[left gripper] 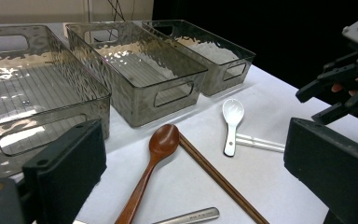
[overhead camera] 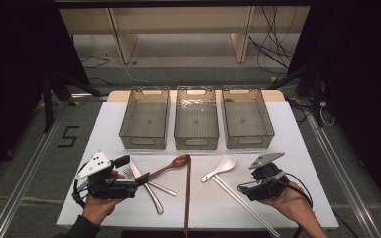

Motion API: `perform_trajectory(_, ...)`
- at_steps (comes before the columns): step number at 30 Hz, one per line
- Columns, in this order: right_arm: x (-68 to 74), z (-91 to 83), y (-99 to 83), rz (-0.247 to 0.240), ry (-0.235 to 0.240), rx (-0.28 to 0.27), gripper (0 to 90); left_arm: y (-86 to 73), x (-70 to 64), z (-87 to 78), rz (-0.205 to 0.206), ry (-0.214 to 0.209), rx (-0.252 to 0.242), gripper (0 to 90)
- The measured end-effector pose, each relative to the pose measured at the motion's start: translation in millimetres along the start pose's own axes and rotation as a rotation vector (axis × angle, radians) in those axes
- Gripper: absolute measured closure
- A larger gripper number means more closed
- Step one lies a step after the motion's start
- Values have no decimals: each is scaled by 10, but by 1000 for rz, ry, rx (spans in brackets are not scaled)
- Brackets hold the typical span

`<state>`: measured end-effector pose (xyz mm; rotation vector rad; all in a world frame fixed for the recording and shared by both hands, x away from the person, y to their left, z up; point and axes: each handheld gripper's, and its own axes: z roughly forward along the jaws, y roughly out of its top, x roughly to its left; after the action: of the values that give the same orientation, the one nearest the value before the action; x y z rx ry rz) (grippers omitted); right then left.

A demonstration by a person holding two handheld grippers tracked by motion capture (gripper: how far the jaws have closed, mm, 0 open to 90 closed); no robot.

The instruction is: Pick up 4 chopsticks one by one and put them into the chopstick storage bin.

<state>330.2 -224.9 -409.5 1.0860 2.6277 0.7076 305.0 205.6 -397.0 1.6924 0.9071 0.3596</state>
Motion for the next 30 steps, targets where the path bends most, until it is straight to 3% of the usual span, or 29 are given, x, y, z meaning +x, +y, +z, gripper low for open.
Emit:
perform_trajectory(2, -3, 61, 5, -9, 15, 54, 386, 0, 0, 0, 0, 0, 1, 49)
perform_trajectory(13, 16, 268, 7, -23, 52, 207, 483, 0, -1, 2, 0, -2, 3, 48)
perform_trajectory(21, 58, 390, -39, -52, 49, 321, 555, 1, -4, 2, 1, -3, 3, 48)
perform_trajectory(30, 32, 412, -91, -57, 59, 363, 583, 1, -1, 1, -2, -3, 1, 48)
